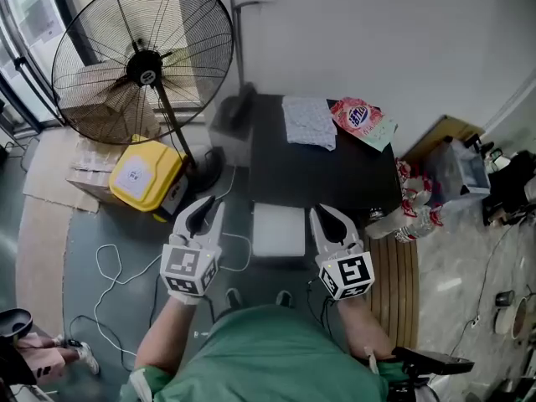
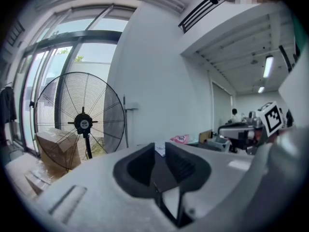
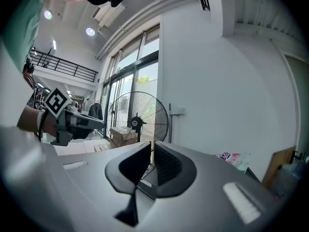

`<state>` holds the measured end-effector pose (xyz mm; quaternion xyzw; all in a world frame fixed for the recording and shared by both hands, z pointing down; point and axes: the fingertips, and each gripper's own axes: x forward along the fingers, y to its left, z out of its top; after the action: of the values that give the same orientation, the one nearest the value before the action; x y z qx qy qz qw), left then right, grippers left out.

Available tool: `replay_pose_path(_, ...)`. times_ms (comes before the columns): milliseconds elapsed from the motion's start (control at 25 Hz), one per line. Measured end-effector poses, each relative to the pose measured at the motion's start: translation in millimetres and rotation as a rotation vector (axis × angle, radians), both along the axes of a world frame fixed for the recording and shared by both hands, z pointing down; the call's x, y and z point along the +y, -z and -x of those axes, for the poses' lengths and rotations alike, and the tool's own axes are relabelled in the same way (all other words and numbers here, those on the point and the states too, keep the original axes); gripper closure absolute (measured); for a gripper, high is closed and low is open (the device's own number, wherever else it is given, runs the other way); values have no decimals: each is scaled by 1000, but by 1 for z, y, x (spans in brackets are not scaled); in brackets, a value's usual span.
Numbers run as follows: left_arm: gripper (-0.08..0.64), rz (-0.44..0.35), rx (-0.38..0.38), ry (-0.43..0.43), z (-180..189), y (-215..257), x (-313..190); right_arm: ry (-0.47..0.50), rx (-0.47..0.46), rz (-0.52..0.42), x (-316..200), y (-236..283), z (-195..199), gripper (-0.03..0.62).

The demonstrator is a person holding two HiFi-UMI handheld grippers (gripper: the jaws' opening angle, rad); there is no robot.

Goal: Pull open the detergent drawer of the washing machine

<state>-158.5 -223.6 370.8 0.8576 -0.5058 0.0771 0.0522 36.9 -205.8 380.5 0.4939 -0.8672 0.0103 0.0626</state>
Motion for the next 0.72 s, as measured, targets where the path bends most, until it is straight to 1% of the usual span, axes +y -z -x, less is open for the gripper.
replay_pose_path(280, 499, 13, -2, -7, -3, -6, -2, -1, -1, 17, -2, -8, 0, 572)
replay_pose_path(720, 500, 20, -8, -10, -5, -9, -2, 6, -8, 14, 0, -12, -1, 572)
